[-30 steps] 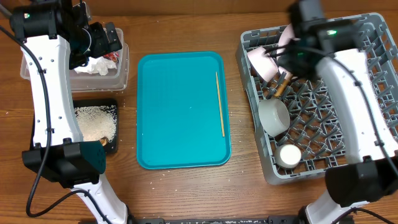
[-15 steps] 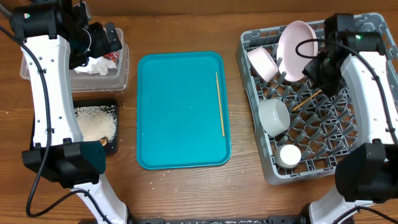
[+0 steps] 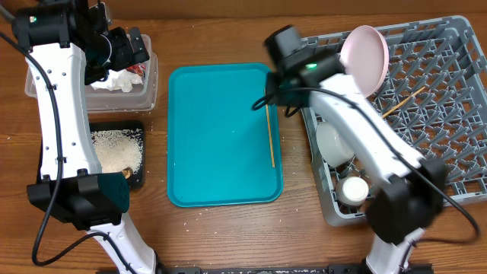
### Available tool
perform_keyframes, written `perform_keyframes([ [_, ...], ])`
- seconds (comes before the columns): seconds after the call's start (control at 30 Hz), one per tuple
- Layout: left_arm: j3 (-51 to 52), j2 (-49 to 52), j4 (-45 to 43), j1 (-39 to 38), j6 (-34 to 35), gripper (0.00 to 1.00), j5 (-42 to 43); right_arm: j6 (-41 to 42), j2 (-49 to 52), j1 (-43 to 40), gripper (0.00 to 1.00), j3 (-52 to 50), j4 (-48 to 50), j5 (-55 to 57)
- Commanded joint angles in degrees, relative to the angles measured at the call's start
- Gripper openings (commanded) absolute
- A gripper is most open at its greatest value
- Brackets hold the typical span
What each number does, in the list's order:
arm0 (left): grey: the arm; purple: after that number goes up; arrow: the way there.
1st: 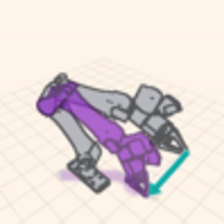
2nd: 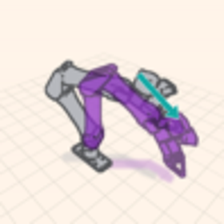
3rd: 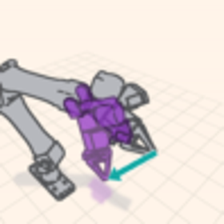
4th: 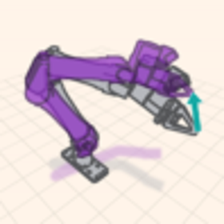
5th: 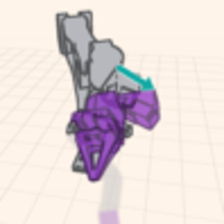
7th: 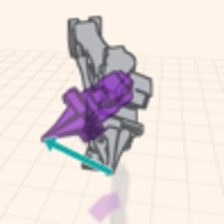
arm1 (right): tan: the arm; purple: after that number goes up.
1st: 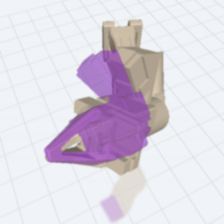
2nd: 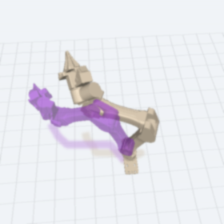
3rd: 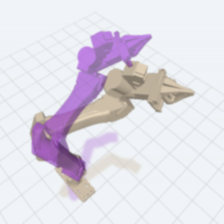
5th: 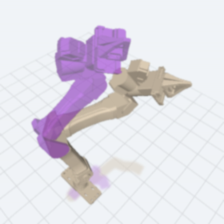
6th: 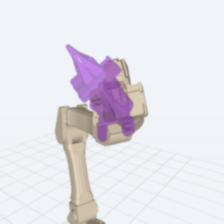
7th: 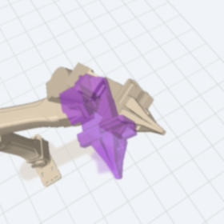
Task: Sort waste into correct bins and load items into the dishwasher
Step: 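Grasp the second wooden chopstick on the tray with right gripper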
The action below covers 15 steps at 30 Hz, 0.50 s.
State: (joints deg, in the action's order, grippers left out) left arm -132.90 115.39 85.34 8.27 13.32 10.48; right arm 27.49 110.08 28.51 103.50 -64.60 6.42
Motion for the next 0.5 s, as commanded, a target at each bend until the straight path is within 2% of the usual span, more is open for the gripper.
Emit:
perform_keyframes([
  [0.0, -0.7, -0.3, -0.1, 0.3, -0.9, 1.0, -0.4, -3.8, 8.3, 2.1, 0.47, -1.4, 1.3, 2.4],
  [0.2, -0.7, -0.3, -0.1, 0.3, -0.9, 1.0, -0.4, -4.0, 15.8, 2.7, 0.45, -1.4, 2.8, 2.6],
  [0.47, -0.7, -0.3, -0.1, 0.3, -0.9, 1.0, -0.4, -8.4, 17.7, 3.3, 0.42, -1.4, 4.7, 1.7],
])
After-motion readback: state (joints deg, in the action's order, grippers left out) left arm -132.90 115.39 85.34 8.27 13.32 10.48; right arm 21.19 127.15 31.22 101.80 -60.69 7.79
